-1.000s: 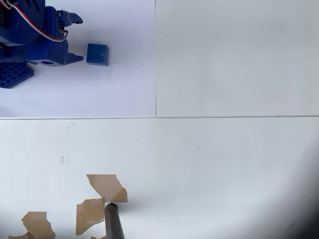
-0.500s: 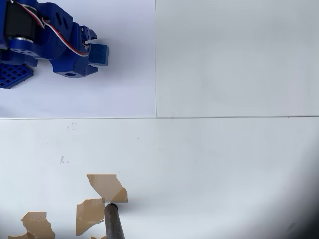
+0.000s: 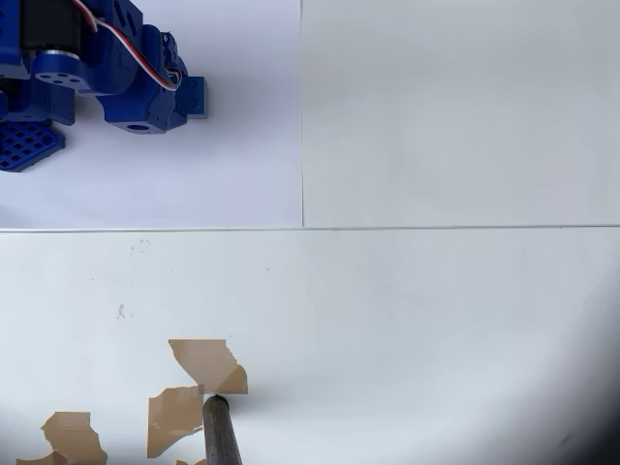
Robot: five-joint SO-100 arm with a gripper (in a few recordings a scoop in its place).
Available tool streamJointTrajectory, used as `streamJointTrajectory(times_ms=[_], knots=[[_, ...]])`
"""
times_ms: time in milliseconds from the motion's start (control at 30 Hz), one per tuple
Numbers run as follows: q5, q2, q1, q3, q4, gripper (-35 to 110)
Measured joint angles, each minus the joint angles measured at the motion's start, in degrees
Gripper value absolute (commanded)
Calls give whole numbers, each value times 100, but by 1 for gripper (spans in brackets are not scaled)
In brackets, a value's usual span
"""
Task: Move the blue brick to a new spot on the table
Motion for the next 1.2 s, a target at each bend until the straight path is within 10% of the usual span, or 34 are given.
streamJointTrajectory(times_ms=[800,1200], knots=[[554,-8024,-246,-11285,3226,2],[0,-9756,35,-13931,3296,3]])
